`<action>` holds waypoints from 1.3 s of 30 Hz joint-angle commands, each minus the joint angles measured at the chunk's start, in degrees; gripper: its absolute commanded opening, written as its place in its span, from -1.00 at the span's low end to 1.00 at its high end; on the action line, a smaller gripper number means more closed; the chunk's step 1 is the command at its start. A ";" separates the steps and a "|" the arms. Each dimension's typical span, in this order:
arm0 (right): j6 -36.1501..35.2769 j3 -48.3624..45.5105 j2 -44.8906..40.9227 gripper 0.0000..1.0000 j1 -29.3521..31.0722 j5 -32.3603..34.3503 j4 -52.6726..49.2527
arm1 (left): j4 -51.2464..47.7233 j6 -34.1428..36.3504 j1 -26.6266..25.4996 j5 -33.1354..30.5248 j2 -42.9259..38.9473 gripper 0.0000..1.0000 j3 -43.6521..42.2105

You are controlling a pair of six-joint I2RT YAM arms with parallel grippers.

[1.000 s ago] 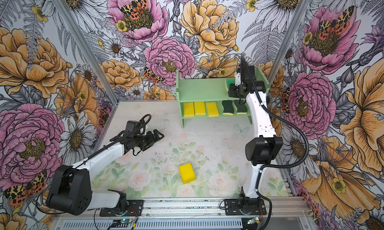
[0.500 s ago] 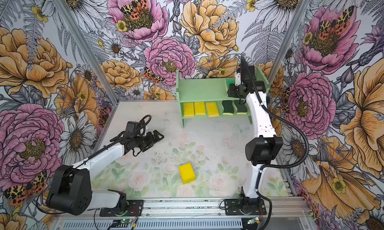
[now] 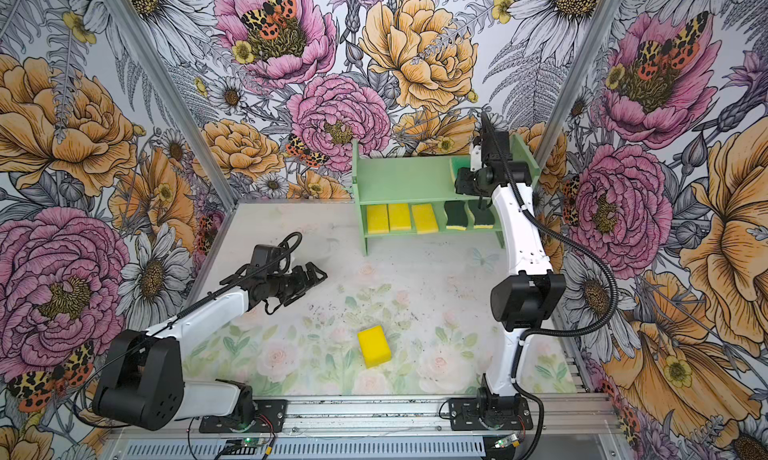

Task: Place and organize the cleaning sponges onto the shelf
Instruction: 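Lower the held green sponge onto the upper tier beside the first green sponge, then open the right gripper to release the green sponge on the upper tier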

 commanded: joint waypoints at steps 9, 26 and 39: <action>-1.93 1.02 0.62 0.12 -0.01 1.23 -0.03 | 0.69 0.47 0.45 -0.54 -1.73 0.98 -0.68; -1.83 1.01 0.94 0.25 -0.01 0.91 0.05 | 0.71 0.32 0.44 -0.54 -1.92 0.98 -0.85; -1.69 0.43 1.07 0.36 -0.05 0.74 0.05 | 0.65 0.49 0.62 -0.65 -2.30 0.98 -1.37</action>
